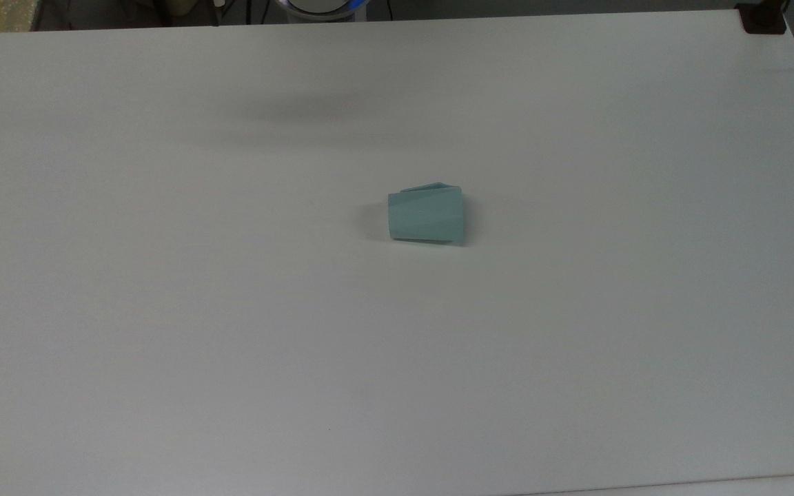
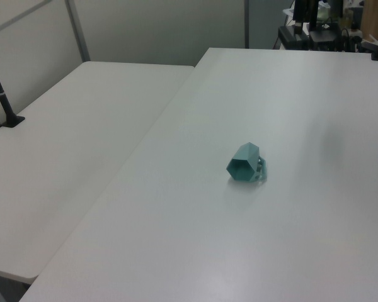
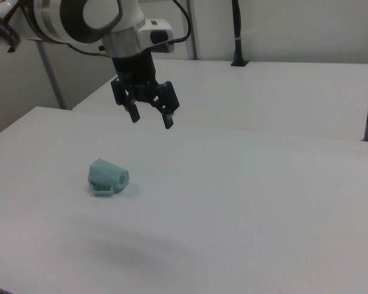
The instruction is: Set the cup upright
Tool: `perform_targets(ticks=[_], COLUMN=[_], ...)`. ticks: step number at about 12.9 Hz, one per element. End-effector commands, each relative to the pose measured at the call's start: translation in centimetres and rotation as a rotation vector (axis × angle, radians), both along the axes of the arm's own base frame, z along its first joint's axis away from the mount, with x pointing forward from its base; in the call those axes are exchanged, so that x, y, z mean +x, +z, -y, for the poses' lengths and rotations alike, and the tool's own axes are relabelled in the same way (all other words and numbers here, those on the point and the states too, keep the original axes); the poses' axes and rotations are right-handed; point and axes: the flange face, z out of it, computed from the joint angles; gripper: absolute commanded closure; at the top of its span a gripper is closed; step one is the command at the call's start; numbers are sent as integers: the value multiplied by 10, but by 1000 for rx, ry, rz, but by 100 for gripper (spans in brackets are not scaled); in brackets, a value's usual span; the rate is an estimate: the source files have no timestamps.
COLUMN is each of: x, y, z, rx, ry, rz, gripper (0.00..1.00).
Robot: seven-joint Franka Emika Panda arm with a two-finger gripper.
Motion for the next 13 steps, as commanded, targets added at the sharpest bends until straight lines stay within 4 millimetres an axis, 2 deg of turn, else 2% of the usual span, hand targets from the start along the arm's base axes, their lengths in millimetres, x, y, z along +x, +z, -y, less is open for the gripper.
perform_targets(ticks=[1, 3, 4, 6, 7, 9, 10, 13], x=[-4, -2, -1, 2, 2, -3, -6, -13], y=[16, 20, 24, 26, 17, -6, -14, -60], z=[-8, -21, -37, -104, -144, -214, -238, -328], rx=[8, 4, -19, -133, -216, -348, -388, -577], ry=[-55, -42, -35, -1, 11, -7, -9, -8], rz=[12, 18, 27, -12, -17, 29, 53, 86], gripper=[0, 0, 0, 0, 0, 0, 0, 0])
